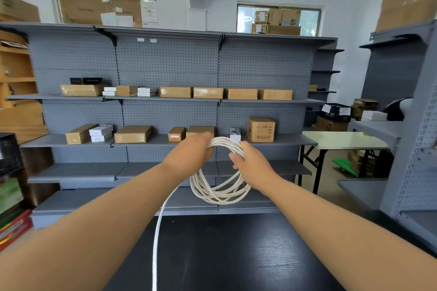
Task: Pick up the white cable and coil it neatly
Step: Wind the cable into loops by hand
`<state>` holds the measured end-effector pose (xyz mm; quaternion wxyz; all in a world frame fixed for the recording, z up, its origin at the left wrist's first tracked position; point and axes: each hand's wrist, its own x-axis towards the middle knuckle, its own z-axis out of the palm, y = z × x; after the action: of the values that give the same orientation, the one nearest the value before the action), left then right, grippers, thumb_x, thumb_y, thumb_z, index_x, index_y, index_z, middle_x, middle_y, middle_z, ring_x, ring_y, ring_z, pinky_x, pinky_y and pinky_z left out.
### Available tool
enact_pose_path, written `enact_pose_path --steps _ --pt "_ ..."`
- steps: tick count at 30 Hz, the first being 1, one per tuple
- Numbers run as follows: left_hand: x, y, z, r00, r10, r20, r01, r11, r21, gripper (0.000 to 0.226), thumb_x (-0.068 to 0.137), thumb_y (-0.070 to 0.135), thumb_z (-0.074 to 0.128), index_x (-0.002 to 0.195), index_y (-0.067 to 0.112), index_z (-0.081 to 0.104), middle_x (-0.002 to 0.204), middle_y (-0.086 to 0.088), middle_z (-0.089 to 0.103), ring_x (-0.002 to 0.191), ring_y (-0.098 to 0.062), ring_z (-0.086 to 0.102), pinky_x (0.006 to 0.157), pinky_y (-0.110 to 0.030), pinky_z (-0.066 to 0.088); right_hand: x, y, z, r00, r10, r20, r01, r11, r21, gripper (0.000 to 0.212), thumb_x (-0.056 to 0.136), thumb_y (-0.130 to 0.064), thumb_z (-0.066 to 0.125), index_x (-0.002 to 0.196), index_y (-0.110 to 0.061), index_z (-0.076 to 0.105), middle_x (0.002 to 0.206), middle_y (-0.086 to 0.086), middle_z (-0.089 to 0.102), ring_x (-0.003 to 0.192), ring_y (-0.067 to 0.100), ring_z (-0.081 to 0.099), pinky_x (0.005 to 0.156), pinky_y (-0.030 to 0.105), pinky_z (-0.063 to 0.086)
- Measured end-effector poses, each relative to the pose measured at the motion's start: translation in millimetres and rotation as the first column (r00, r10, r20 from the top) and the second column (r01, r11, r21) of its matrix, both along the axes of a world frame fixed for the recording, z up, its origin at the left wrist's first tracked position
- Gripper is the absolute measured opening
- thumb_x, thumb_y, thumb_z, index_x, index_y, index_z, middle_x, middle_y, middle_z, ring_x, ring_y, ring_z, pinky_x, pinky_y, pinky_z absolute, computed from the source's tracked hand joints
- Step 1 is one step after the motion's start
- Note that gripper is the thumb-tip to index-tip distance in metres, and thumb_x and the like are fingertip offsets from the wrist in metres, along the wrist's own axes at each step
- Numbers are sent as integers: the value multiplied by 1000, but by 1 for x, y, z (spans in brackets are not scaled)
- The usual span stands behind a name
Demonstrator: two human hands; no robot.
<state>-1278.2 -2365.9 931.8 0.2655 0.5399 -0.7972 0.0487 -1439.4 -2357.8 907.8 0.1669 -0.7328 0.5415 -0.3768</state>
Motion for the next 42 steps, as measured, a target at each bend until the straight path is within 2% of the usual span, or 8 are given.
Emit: enact_pose_path --steps 7,12,15,21,28,32,36,42 --pt "-1 16 -17 791 -29 -611 166 972 169 6 89 22 57 89 17 58 79 -4 61 70 -17 57 64 -27 43 -1 0 4 984 -26 174 36 998 -55 21 99 -24 38 101 -6 47 87 7 51 91 38 57 83 55 50" --pt "-6 15 -31 595 18 -804 239 950 198 6 90 17 56 90 12 59 72 -2 59 65 -17 57 65 -29 47 -1 -3 1 861 -99 499 129 991 -27 12 100 -22 36 96 -14 45 79 -3 46 76 18 53 53 19 41" --pt "-14 14 -32 492 33 -870 236 957 169 13 94 18 49 82 18 53 69 -2 55 57 -17 59 54 -25 47 5 -5 -7 769 -123 628 161 987 -3 13 99 -20 37 93 -13 45 76 -3 43 68 14 50 53 18 42" --pt "-12 13 -28 725 25 -689 62 993 101 12 98 23 41 93 19 50 62 -5 53 38 -1 55 37 -8 36 6 -2 -17 738 -148 659 76 988 136 11 98 -22 39 93 -16 46 82 1 51 66 14 55 62 28 44" --pt "-4 13 -3 974 31 -222 -14 997 79 12 95 10 37 89 10 48 71 -9 55 59 -28 60 60 -36 49 -5 2 -9 935 -94 341 77 995 64 27 88 -17 57 114 -16 49 101 2 60 91 19 55 72 30 43" --pt "-7 11 12 996 51 74 -58 993 107 18 92 6 41 100 2 56 78 -14 56 63 -26 50 60 -33 44 0 4 -3 989 28 142 -35 998 44 28 92 -21 52 119 -19 45 104 0 59 99 22 58 87 38 45" --pt "-1 9 5 986 -27 -167 37 998 57 15 90 18 55 95 6 62 74 -7 58 51 -12 48 55 -29 42 6 3 -7 979 48 199 -63 996 65 17 98 -27 39 109 -17 49 92 4 52 81 21 51 82 45 49" --pt "-7 11 -14 778 -41 -627 161 978 135 8 83 21 66 78 15 62 64 1 56 58 -15 54 68 -38 53 11 -3 -11 938 -41 345 32 999 34 16 99 -24 37 105 -15 48 84 -3 47 84 19 48 89 54 49"
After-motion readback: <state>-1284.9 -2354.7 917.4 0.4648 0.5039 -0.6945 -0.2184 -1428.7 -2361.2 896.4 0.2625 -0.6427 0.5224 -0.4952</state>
